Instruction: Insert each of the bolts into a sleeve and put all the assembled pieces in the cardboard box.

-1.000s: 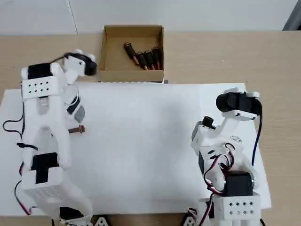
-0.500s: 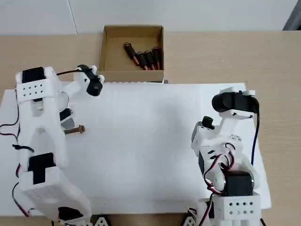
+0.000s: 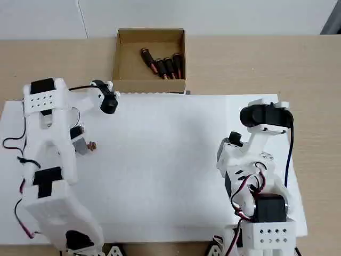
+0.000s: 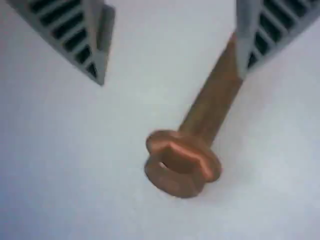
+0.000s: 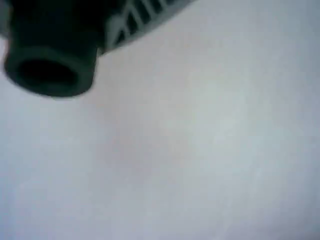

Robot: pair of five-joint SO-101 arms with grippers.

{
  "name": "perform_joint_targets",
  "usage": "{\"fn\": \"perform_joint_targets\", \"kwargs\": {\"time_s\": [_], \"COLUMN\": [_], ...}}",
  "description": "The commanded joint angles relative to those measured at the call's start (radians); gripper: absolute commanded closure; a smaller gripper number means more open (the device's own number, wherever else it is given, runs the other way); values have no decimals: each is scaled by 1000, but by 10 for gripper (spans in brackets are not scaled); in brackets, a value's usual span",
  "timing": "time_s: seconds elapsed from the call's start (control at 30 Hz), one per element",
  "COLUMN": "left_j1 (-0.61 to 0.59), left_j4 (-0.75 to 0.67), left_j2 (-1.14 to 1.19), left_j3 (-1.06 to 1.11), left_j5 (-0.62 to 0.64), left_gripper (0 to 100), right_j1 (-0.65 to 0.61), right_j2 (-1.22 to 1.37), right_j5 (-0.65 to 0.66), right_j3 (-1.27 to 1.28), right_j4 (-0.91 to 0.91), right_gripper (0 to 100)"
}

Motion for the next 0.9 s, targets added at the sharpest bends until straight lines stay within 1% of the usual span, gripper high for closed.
{"fn": "perform_joint_targets", "kwargs": {"time_s": [0.0,0.13,0.43,0.63,0.77,0.87], "left_j1": [2,11,37,64,78,110], "left_j4": [-52,-84,-81,-74,43,71], "left_j2": [17,61,153,153,110,57], "left_j3": [-10,-10,-8,-10,-77,-97], "left_j5": [-5,-5,-3,-3,0,11], "left_gripper": [846,878,924,994,995,995], "right_j1": [-2,-2,-2,-2,-2,-4], "right_j2": [-12,-12,-12,-18,-19,-21], "right_j5": [9,9,9,9,9,9], "right_j3": [-6,-6,-6,-6,-12,-14], "right_j4": [-21,-21,-21,-22,-21,-21], "right_gripper": [996,996,996,996,996,996]}}
